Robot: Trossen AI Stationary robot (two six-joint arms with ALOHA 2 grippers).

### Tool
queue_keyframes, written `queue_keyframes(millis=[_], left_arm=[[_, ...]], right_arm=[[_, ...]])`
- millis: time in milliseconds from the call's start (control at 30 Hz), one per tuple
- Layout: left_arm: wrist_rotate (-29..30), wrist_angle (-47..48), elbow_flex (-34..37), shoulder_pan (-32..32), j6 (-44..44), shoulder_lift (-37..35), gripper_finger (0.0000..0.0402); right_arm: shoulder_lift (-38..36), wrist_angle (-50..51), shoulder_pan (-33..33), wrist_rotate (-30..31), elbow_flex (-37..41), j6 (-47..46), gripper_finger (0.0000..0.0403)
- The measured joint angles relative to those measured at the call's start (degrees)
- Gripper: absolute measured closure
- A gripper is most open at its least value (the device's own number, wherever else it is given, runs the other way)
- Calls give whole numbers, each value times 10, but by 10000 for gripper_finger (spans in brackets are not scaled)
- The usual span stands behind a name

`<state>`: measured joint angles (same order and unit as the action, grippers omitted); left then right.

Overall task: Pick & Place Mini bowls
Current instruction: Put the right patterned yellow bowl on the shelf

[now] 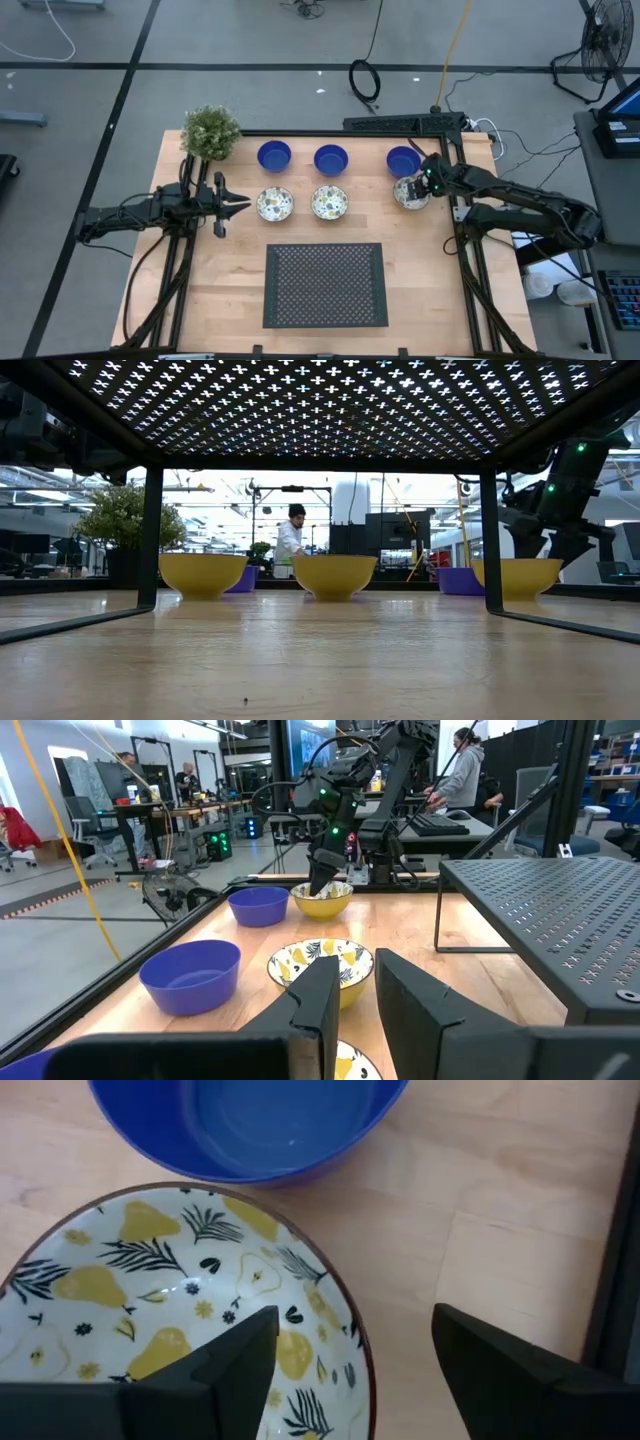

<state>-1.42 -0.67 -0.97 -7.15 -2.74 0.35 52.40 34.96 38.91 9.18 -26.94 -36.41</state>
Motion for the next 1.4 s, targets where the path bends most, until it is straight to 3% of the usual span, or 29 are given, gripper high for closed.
queue_keyframes(millis=[367, 867, 1100, 1400], left_arm=[[0, 0, 0, 0, 0, 0, 328], [0, 0, 0, 0, 0, 0, 328], [0, 0, 0, 0, 0, 0, 328], [0, 0, 0, 0, 0, 0, 328]], right_arm=[[0, 17, 12, -5, 0, 26, 234], [0, 17, 12, -34, 0, 9, 272], [0, 18, 12, -36, 0, 1, 320], [-9, 13, 11, -112, 0, 29, 395]])
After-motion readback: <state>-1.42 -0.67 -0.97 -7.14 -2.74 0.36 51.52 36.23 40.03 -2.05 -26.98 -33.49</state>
